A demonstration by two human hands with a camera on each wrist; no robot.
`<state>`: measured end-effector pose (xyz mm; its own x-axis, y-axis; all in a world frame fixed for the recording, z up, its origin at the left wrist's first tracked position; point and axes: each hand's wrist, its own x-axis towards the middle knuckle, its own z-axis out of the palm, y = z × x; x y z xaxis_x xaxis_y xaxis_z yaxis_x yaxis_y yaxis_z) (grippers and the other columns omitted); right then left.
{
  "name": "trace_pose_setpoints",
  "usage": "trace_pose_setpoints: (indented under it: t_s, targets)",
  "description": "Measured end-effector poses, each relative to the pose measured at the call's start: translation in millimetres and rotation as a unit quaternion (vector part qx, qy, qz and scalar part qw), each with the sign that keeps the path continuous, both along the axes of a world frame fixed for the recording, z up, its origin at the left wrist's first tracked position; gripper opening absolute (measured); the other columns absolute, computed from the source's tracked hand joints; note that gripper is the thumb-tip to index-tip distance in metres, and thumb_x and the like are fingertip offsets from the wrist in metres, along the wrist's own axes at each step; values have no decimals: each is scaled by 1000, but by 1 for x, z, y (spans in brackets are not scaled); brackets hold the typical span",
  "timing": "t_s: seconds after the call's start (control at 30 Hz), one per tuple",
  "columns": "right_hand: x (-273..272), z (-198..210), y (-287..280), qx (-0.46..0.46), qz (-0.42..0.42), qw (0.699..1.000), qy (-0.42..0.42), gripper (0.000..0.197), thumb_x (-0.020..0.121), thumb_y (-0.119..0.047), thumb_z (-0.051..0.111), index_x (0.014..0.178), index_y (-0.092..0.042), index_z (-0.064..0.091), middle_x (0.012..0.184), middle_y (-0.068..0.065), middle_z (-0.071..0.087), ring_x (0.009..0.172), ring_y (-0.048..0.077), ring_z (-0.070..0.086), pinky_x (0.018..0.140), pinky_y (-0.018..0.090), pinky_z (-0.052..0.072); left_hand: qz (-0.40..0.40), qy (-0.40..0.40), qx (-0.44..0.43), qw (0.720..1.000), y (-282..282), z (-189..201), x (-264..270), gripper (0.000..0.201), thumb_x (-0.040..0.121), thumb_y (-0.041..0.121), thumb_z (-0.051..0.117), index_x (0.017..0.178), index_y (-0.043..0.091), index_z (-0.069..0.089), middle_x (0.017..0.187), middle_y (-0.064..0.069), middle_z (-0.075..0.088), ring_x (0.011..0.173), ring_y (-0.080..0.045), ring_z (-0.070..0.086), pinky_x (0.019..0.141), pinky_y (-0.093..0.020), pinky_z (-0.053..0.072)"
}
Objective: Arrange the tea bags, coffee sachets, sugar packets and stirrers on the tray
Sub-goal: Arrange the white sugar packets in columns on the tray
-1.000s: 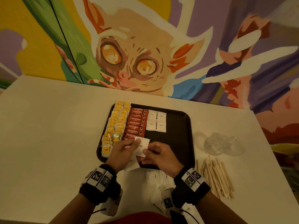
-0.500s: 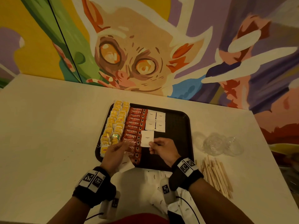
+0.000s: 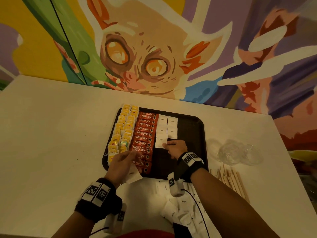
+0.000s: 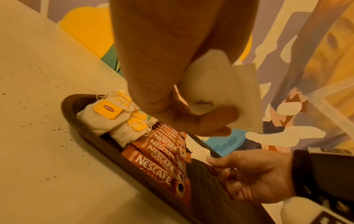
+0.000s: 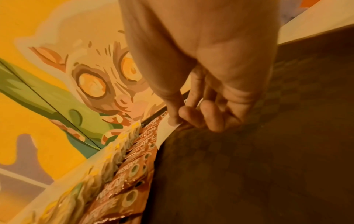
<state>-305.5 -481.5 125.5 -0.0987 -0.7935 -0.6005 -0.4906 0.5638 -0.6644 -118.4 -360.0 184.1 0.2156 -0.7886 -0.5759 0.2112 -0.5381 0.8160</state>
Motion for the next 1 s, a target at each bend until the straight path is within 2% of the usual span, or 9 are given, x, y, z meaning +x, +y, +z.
trace_pose_setpoints:
  t_s: [0.07, 0.17, 0.23, 0.37, 0.57, 0.67, 0.8, 0.9, 1.0]
  targets:
    - [2, -2, -3, 12, -4, 1000, 11, 32, 87, -23, 73, 117, -13, 66, 104, 7, 68, 77, 15, 60, 72, 29, 55, -2, 2, -2, 1000, 0, 1, 0, 27, 98, 29, 51, 88, 13, 70, 101, -2, 66, 95, -21, 63, 82, -44, 55]
    - [4, -2, -5, 33, 2, 999, 24, 30, 87, -24, 73, 114, -12, 67, 92, 6, 64, 66, 13, 55, 56, 24, 46, -8, -19, -3, 1000, -1, -1, 3, 30, 98, 30, 49, 86, 15, 71, 102, 3, 65, 101, -16, 59, 90, -43, 51]
    - [4, -3, -6, 43, 6, 999, 30, 28, 88, -24, 73, 112, -13, 67, 87, 4, 62, 64, 12, 53, 53, 23, 43, -12, -24, -2, 1000, -1, -3, 5, 31, 98, 30, 49, 86, 15, 73, 103, 2, 66, 103, -17, 59, 93, -45, 50]
    - [5, -5, -8, 49, 14, 998, 34, 28, 87, -25, 73, 111, -13, 68, 89, 4, 62, 66, 13, 53, 54, 24, 43, -16, -26, 9, 999, -2, -4, 6, 31, 98, 32, 49, 89, 14, 72, 105, -2, 66, 104, -20, 60, 91, -44, 51]
    - [2, -3, -11, 48, 59, 995, 63, 23, 89, -31, 71, 103, -13, 69, 77, -2, 61, 63, 10, 56, 55, 22, 46, -27, -34, 7, 999, -3, -2, 4, 29, 99, 31, 47, 92, 14, 70, 104, 3, 63, 97, -14, 59, 83, -36, 51]
    - [1, -3, -12, 39, 88, 992, 84, 25, 88, -35, 70, 99, -13, 71, 82, -2, 67, 66, 9, 59, 65, 24, 51, -31, -43, 5, 999, -5, -1, 3, 30, 99, 32, 46, 94, 14, 70, 101, 5, 64, 96, -13, 59, 78, -32, 50]
    - [4, -7, -13, 32, 108, 986, 121, 33, 85, -42, 72, 99, -12, 74, 99, 2, 73, 93, 19, 68, 86, 34, 57, -31, -47, 3, 998, -7, 0, 2, 28, 99, 31, 47, 92, 16, 70, 99, 0, 66, 97, -16, 60, 87, -37, 50]
    - [5, -7, -10, 19, 104, 986, 126, 32, 85, -43, 72, 96, -12, 75, 99, 3, 74, 93, 20, 69, 88, 36, 57, -15, -10, 1, 1000, -8, 2, 1, 23, 98, 27, 50, 95, 14, 70, 98, -3, 69, 96, -21, 64, 80, -36, 52]
    - [4, -1, -2, -1, 97, 989, 111, 26, 90, -40, 67, 82, -16, 73, 93, 3, 74, 86, 18, 68, 87, 36, 57, -7, 14, -10, 1000, -10, 5, 0, 24, 99, 24, 48, 94, 14, 69, 86, -3, 70, 85, -20, 66, 70, -33, 53]
